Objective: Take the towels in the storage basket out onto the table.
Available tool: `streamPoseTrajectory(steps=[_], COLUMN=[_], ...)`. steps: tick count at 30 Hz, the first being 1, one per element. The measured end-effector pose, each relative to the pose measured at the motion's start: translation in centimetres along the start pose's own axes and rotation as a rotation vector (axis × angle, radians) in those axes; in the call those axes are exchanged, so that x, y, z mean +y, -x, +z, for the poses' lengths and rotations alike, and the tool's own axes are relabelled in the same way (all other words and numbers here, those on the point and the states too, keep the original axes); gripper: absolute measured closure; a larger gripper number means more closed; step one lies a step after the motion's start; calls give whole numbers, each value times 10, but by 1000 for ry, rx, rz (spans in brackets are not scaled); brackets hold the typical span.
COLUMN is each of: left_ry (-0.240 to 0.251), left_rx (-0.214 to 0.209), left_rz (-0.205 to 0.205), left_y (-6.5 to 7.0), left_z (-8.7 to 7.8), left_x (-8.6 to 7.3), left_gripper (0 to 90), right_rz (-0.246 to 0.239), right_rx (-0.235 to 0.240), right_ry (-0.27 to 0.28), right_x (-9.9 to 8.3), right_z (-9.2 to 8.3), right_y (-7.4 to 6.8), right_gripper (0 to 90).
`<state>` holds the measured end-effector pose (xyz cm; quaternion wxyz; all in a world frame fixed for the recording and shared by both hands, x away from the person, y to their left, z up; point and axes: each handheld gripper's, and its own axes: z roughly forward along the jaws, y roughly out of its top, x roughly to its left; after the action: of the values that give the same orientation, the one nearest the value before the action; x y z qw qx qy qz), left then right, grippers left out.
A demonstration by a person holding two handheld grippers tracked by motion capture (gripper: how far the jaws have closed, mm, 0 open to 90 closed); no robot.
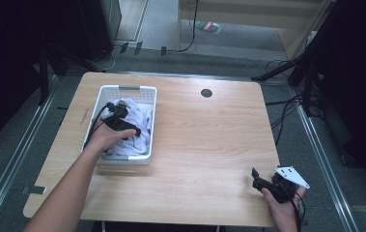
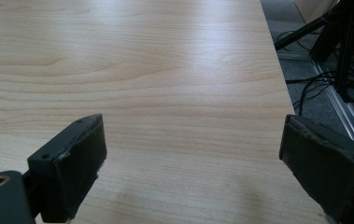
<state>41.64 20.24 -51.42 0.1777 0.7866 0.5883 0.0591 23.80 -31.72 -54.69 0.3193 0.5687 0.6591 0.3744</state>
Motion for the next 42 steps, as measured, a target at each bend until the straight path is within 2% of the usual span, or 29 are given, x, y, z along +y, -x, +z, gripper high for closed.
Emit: streamPoseTrajectory(steps=[2, 8, 9, 10, 11, 12, 13, 17, 24, 29, 32, 34, 36, 38, 39, 40, 41, 42], left_ry=[0, 2, -6, -6, 2, 2, 2, 9, 1, 0, 10, 23, 46, 48, 67, 67, 93, 93], left_rx=[-13, -5, -22, -22, -47, -47, -66, -83, -89, -59, -56, -47, -35, -37, -38, -38, -50, -50], left_rz=[11, 16, 27, 27, 32, 32, 34, 29, 25, 44, 49, 49, 50, 52, 47, 47, 43, 43], left_y=[0, 4, 5, 5, 6, 6, 7, 6, 6, 11, 12, 12, 12, 12, 11, 11, 9, 9], left_z=[0, -1, -4, -4, -6, -6, -7, -8, -11, -16, -21, -28, -43, -46, -56, -56, -69, -69], left_x=[-1, -2, -1, -1, -1, -1, -2, -2, -1, 3, 5, 8, 13, 14, 16, 16, 19, 19], left_gripper=[23, 91, 173, 223, 291, 346, 394, 500, 552, 575, 581, 582, 582, 581, 582, 582, 581, 582], right_rz=[-1, -3, -1, -1, -2, -2, 0, 1, 7, 10, 9, 9, 10, 14, 13, 13, 12, 12], right_rx=[1, 3, 5, 5, 7, 7, 6, 6, 6, 4, 3, 5, 2, 2, 2, 2, 2, 2], right_ry=[-1, -4, -3, -3, -4, -4, -7, 1, 0, -1, -5, -9, -2, 2, 2, 1, 1, 1], right_x=[0, 0, 0, 0, 0, 0, 0, 0, 0, 0, 0, 1, 1, 0, 0, 0, 0, 0], right_z=[0, 0, 0, 0, 1, 1, 1, 0, 0, 0, 1, 1, 1, 0, 1, 1, 0, 0], right_y=[0, 0, 0, 0, 0, 0, 0, 0, 0, 0, 1, 1, 0, 1, 1, 1, 0, 0], right_gripper=[75, 78, 79, 79, 81, 81, 82, 83, 93, 94, 94, 94, 95, 96, 96, 96, 96, 96])
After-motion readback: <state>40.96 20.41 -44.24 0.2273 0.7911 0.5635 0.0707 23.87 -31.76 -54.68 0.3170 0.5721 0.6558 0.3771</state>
